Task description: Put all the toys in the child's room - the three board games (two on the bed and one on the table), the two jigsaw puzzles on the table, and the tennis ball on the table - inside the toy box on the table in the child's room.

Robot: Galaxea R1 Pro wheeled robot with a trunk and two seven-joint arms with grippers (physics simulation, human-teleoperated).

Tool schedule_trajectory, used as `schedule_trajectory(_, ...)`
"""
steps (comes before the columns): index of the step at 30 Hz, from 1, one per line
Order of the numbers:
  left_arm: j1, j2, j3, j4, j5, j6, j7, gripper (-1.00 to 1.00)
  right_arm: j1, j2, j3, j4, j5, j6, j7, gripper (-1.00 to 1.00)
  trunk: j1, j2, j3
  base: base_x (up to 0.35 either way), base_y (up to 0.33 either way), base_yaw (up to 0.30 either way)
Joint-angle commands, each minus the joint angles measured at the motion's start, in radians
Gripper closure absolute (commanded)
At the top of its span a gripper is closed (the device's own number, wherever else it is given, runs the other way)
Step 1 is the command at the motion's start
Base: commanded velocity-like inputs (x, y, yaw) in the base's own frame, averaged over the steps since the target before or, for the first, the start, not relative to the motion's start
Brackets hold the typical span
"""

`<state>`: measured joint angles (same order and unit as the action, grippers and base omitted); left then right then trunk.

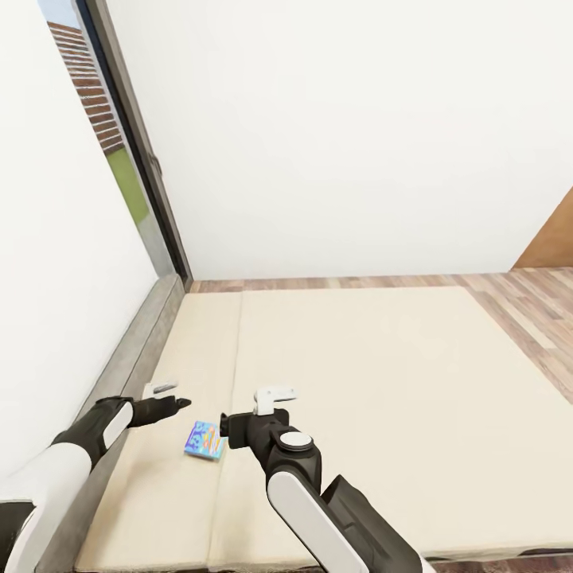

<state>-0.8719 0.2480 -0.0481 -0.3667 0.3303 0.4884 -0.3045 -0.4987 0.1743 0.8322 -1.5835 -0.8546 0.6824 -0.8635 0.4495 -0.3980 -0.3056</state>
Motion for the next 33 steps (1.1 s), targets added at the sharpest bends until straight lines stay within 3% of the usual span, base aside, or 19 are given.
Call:
schedule_trajectory(1, -0.005, 0.002, -0.005, -0.022, 0.006, 0.015, 0.001, -1.0, -0.001, 0.0, 0.001, -0.001, -0.008, 0.003, -0.01, -1.0, 0.001, -0.002, -0.004, 0.0, 0.0, 0.0)
schedule_trajectory(5, -0.024, 0.003, -0.004, -0.152, 0.006, 0.121, 0.012, -1.0, -0.001, 0.0, 0.001, -0.001, -0.008, 0.005, -0.011, -1.0, 0.001, -0.002, -0.01, 0.0, 0.0, 0.0)
schedule_trajectory(10, -0.037, 0.001, -0.002, -0.241, 0.007, 0.177, 0.055, -1.0, -0.001, 0.0, 0.001, -0.001, -0.008, 0.008, -0.012, -1.0, 0.001, -0.002, -0.018, 0.0, 0.0, 0.0)
schedule_trajectory(17, -0.059, -0.004, 0.0, -0.271, 0.007, 0.188, 0.11, -1.0, -0.001, 0.0, 0.001, -0.001, -0.008, 0.009, -0.013, -1.0, 0.001, -0.002, -0.03, 0.0, 0.0, 0.0)
schedule_trajectory(33, -0.064, -0.008, -0.005, -0.268, 0.007, 0.15, 0.127, -1.0, -0.001, 0.0, 0.0, -0.003, -0.008, 0.003, -0.013, -1.0, 0.001, -0.002, -0.056, 0.0, 0.0, 0.0)
